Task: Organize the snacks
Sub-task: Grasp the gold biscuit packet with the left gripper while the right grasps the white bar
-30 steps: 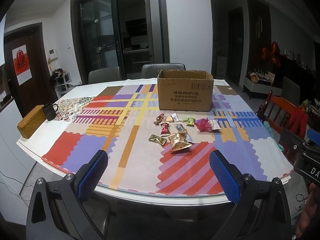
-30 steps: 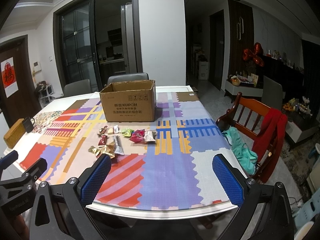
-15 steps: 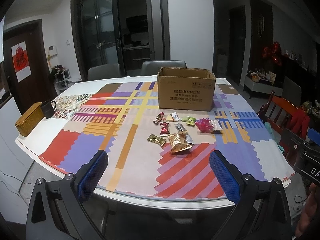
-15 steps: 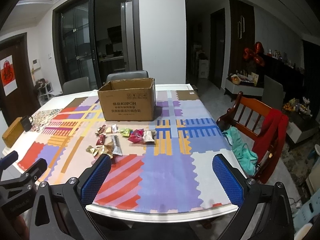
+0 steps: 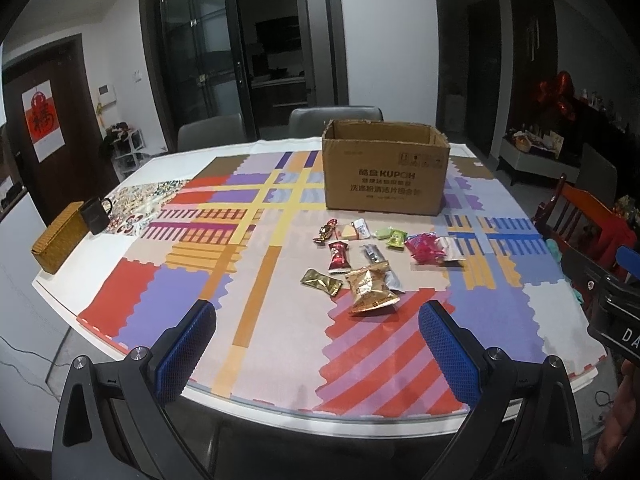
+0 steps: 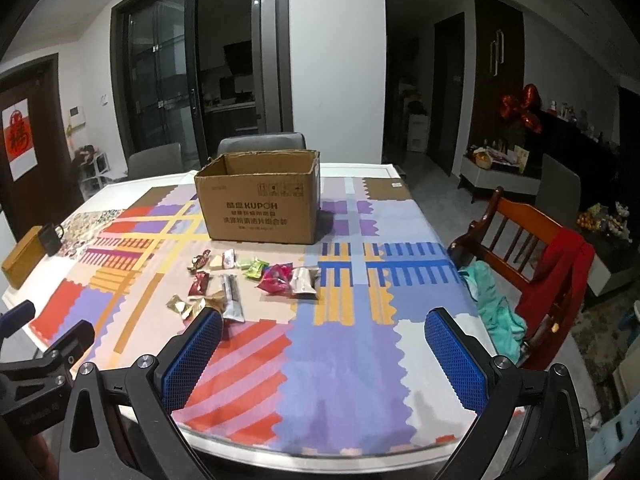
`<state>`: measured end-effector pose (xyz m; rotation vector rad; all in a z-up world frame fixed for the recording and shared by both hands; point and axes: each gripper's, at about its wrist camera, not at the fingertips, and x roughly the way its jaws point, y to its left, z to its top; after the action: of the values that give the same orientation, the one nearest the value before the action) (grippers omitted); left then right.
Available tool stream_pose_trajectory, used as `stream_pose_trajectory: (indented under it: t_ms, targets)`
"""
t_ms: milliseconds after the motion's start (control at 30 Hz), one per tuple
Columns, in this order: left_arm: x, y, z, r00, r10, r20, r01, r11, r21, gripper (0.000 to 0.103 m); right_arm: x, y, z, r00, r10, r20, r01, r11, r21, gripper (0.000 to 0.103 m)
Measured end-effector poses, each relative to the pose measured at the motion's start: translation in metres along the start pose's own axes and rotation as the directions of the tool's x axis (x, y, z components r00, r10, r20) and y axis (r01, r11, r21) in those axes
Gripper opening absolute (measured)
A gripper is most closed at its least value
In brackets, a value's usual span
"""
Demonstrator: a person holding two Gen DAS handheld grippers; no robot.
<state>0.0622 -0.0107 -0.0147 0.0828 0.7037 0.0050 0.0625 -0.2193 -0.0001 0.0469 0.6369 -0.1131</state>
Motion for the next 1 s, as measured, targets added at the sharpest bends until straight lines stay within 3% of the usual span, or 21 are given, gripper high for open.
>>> stream_pose_trajectory:
  t_ms: [600,1000]
  targets:
    - [0.082,-0.017,0.022,0.994,-0.026,-0.108,0.025,1.0,-0.01,0.103,0.078,0.003,0.02,0.998,0.0,-0.059,-0.003,0.999,-0.044,0.103]
    - [0.13,-0.032,0.024,0.992,0.021,-0.126,-0.022,1.0,-0.001,0.099,0.134,0.0,0.031,0.996,-0.018,-0.088,0.011,0.996,-0.084,0.102]
